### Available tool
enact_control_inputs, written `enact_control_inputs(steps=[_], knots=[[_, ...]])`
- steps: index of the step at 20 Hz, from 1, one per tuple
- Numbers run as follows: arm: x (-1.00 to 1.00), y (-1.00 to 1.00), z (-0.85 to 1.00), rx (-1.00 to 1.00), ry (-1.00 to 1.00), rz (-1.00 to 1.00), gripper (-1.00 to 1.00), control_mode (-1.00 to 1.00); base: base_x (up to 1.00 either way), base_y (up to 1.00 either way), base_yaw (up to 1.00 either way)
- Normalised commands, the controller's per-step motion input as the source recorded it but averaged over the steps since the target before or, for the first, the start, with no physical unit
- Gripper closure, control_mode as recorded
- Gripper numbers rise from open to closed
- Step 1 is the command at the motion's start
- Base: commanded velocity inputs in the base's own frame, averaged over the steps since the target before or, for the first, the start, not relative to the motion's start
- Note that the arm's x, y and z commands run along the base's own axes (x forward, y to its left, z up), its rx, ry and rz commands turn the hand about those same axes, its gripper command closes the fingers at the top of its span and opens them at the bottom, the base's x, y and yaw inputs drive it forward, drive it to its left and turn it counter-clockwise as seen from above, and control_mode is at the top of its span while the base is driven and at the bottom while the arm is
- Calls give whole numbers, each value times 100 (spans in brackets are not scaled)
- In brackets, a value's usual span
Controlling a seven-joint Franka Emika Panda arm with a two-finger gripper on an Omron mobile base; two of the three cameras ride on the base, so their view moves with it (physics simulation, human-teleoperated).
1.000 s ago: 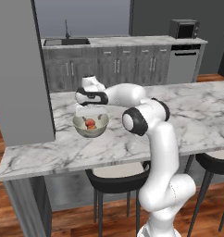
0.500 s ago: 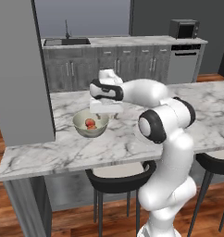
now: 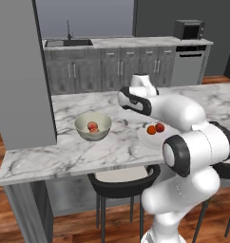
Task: Take the fruits from the plate on the dining counter and place two fruits in each bowl.
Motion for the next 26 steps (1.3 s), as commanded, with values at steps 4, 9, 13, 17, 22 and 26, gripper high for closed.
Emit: enact_control_inputs(steps=[4,9,13,17,22,26], knots=[[3,-97,0,-2,0,-34,-100,-100,0,0,0],[47,-68,-3,0,0,-18,-100,-100,0,0,0],[74,-23,-31,0,0,-4,-100,-100,0,0,0],[66,-20,-59,0,0,-6,-100,-100,0,0,0],[38,-39,-33,0,3,-5,-100,-100,0,0,0],[13,-37,-11,0,8,0,-100,-100,0,0,0]])
